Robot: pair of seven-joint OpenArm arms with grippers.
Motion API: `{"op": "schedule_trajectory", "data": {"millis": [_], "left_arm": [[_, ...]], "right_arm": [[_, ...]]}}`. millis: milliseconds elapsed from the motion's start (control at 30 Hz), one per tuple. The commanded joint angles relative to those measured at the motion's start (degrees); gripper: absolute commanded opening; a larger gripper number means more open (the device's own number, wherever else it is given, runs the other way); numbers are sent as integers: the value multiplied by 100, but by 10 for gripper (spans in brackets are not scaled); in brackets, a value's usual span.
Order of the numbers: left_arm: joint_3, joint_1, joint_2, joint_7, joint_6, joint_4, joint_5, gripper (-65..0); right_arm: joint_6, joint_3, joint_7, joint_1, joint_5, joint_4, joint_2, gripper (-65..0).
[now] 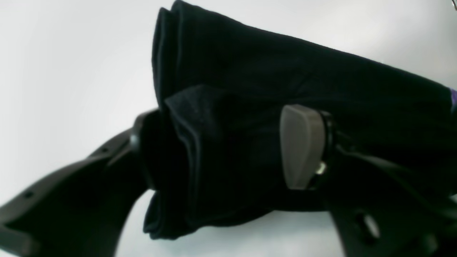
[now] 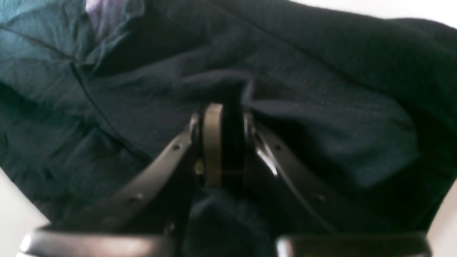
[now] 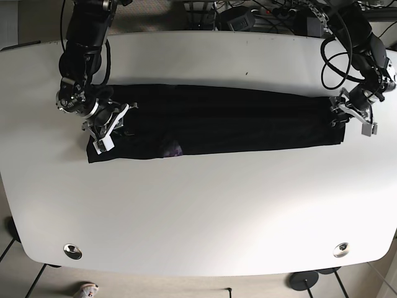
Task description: Fold the T-shirt properly
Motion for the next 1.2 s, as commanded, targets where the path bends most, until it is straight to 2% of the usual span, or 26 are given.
{"op": "schedule_trajectory", "data": {"millis": [33, 67, 167, 267, 333, 433, 533, 633, 733, 867, 933, 967, 1033, 1200], "left_arm": [[24, -3, -48, 208, 12, 39, 126, -463], [24, -12, -48, 208, 12, 39, 126, -504], [130, -12, -48, 208, 12, 127, 108, -504], [982, 32, -48, 146, 12, 1024, 135, -589], [1439, 296, -48, -117, 12, 1710, 135, -636], [1993, 516, -48, -275, 12, 2677, 144, -637], [2864, 586, -48, -275, 25, 3477, 135, -637], [3655, 569, -48, -275, 412, 3907, 135, -637], [4121, 551, -40, -275, 517, 4180, 135, -637], [4112, 542, -40, -275, 500, 4505, 100, -639], [3919, 577, -171, -267, 306, 4602, 100, -639], [3699, 595, -295, -267, 60, 4611, 100, -639], [3312, 613, -339, -249, 12, 4620, 100, -639], [1984, 744, -339, 489, 12, 4549, 144, -639]], "right_arm": [[-51, 16, -245, 5, -189, 13, 45, -572], [-51, 16, -245, 5, -189, 13, 45, -572], [-51, 16, -245, 5, -180, 13, 27, -572], [-51, 24, -245, 5, -242, 13, -131, -572], [-51, 24, -245, 5, -233, 13, -166, -572], [-51, 24, -245, 5, -250, 13, -333, -572], [-51, 24, -245, -4, -250, 13, -351, -572], [-51, 24, -245, -4, -250, 21, -360, -572], [-51, 24, -245, 5, -250, 48, -377, -572], [-51, 24, -245, 5, -250, 48, -368, -572], [-51, 24, -245, 5, -250, 30, -368, -572], [-51, 24, -245, 5, -250, 21, -368, -572], [-51, 24, -245, 5, -250, 21, -368, -572], [-51, 24, -245, -4, -250, 13, -351, -572]]}}
